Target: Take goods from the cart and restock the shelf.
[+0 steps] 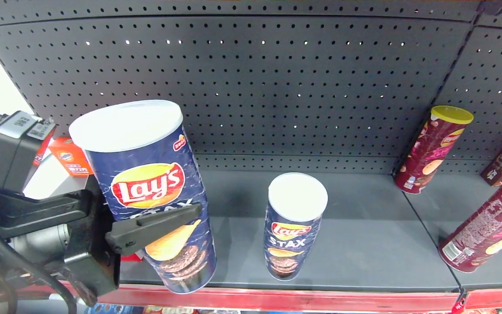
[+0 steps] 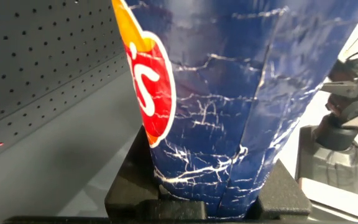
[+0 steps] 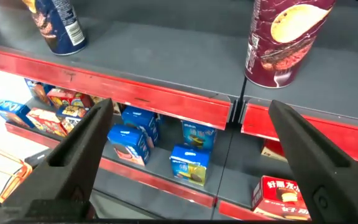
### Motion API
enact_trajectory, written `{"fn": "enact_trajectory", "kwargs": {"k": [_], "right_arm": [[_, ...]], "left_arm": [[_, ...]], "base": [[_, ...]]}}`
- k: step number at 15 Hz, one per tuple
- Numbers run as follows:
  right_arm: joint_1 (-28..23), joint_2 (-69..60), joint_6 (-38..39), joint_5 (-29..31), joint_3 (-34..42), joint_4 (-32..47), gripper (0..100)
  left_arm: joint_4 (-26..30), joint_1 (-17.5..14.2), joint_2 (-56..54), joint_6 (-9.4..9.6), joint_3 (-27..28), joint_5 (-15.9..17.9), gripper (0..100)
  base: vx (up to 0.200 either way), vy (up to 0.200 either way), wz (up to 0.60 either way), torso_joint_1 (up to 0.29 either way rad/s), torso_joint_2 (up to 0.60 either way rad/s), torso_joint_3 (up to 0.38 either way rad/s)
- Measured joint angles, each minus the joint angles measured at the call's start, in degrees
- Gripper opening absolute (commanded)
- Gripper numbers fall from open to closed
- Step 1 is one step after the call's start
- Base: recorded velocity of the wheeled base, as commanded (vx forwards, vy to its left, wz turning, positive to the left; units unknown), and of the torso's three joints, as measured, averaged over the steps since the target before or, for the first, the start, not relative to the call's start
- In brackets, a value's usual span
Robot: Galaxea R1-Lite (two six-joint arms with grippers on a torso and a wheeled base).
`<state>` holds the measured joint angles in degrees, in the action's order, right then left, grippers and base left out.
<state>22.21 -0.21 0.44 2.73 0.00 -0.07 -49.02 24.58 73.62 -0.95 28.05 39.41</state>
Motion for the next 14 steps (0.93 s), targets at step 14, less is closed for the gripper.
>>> {"fn": "enact_trajectory", "kwargs": {"k": [14], "right_arm": [[0.0, 0.0, 0.0, 0.0, 0.0, 0.0, 100]], "left_arm": [[-4.6, -5.9, 18.4, 1.61, 15.2, -4.3, 0]], "base": [[0.0, 0.0, 0.0, 0.0, 0.0, 0.0]]}}
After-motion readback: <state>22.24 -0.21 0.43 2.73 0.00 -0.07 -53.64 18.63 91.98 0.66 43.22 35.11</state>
